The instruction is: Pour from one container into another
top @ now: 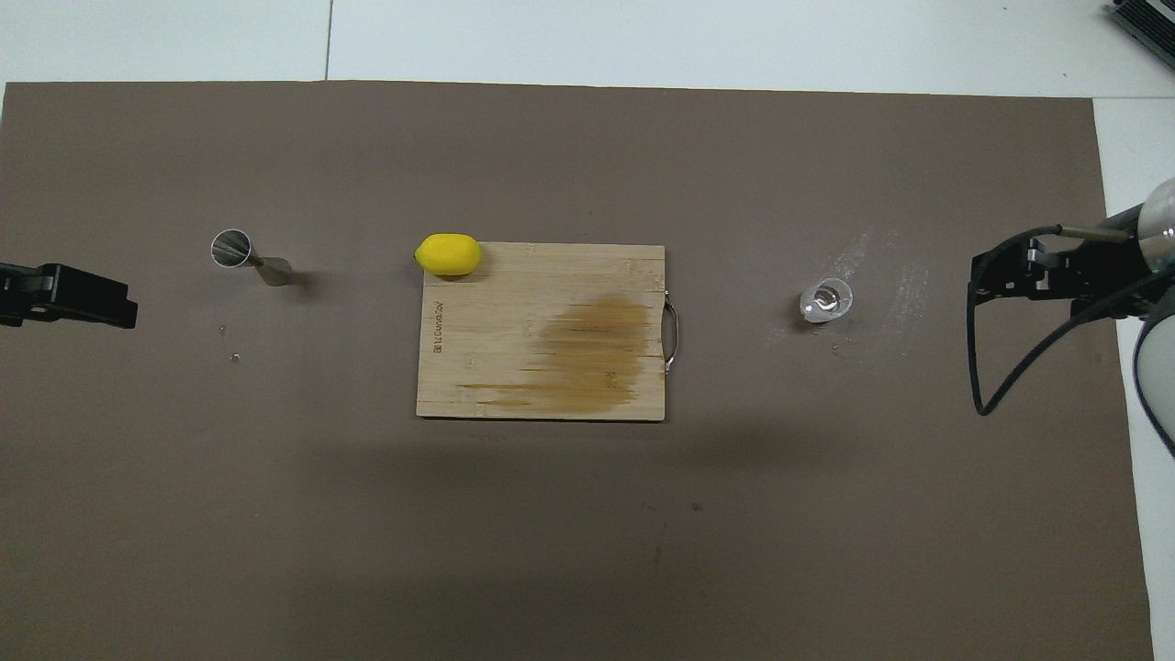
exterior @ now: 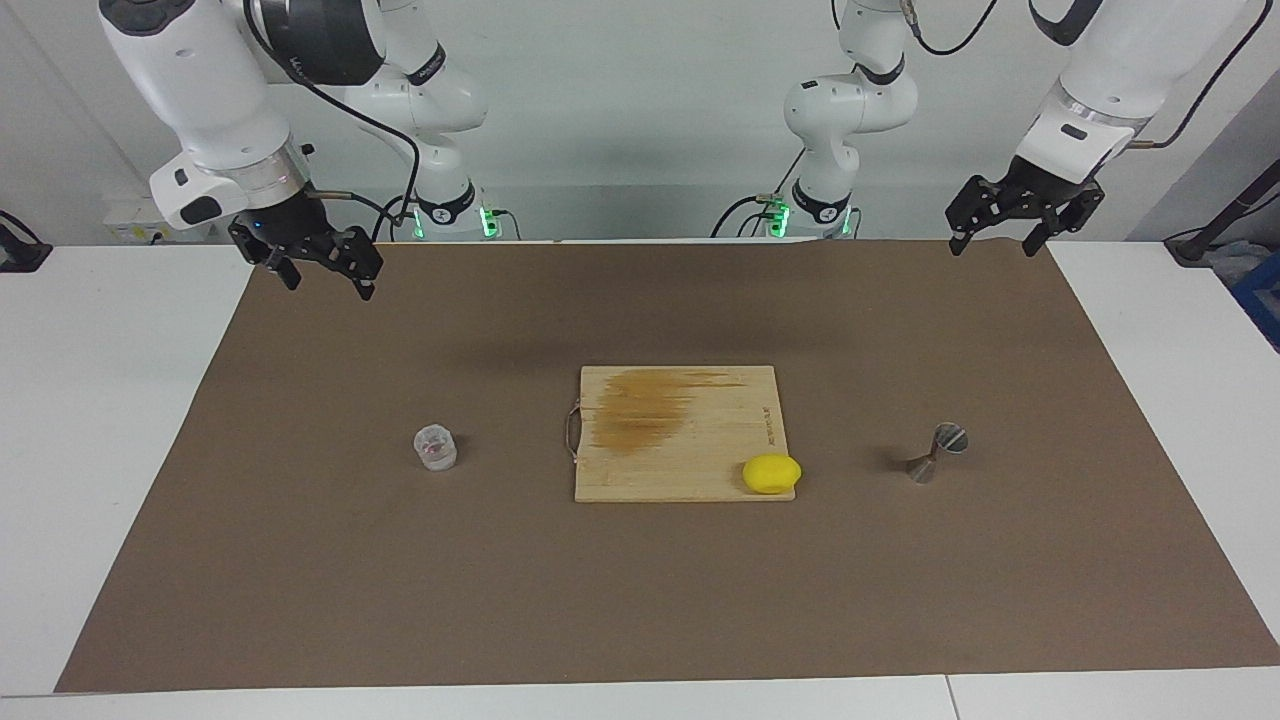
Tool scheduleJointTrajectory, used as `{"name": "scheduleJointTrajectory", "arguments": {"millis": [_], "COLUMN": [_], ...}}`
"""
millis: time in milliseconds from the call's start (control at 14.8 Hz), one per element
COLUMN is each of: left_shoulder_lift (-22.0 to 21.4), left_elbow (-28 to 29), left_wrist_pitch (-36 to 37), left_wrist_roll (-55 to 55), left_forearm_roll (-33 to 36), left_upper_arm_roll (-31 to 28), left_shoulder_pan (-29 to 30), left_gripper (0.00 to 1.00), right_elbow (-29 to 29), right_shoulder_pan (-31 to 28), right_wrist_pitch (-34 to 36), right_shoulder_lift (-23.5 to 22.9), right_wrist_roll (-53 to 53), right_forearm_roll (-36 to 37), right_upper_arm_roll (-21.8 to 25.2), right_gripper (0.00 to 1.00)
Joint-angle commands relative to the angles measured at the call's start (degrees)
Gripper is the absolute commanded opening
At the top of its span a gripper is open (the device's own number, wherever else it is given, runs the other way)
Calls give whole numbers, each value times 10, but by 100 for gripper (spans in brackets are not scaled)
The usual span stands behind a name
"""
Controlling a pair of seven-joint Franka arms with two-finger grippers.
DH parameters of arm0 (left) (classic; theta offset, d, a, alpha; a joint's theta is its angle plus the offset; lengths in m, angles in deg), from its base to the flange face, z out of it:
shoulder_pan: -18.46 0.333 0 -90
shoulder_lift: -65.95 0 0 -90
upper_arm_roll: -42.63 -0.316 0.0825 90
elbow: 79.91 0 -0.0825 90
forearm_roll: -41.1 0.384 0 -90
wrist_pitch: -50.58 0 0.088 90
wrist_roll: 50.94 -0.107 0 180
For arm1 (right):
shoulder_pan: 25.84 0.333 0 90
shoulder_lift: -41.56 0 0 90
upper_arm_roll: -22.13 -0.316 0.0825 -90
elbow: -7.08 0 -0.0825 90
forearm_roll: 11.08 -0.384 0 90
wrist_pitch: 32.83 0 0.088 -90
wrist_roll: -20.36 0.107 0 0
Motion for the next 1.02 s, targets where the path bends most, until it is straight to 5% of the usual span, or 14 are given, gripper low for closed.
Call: {"name": "scheduleJointTrajectory", "arguments": {"millis": [0, 271, 542, 949], "left_shoulder_lift": [1, -16, -39, 44], "left_elbow": [-9, 22, 93, 80], "left_wrist_pitch": [12, 11, -79, -97], "left_wrist_roll": [5, 8, 45, 257], "left_forearm_roll": [-3, -3, -10, -69], "left_upper_arm_roll": [-3, -3, -6, -8], "left_shoulder_pan": [-5, -2, 10, 55], "left_gripper": [100, 100, 100, 100], "right_elbow": [-13, -13, -14, -16], "right_shoulder_pan": [0, 0, 0, 0], "right_wrist_pitch": [-5, -3, 2, 1], "right_shoulder_lift": [13, 16, 18, 19], "right_wrist_roll": [-5, 0, 0, 1], "right_forearm_roll": [-7, 0, 0, -1], "right_upper_arm_roll": [-4, -5, -6, -6], "right_gripper": [100, 100, 100, 100]}}
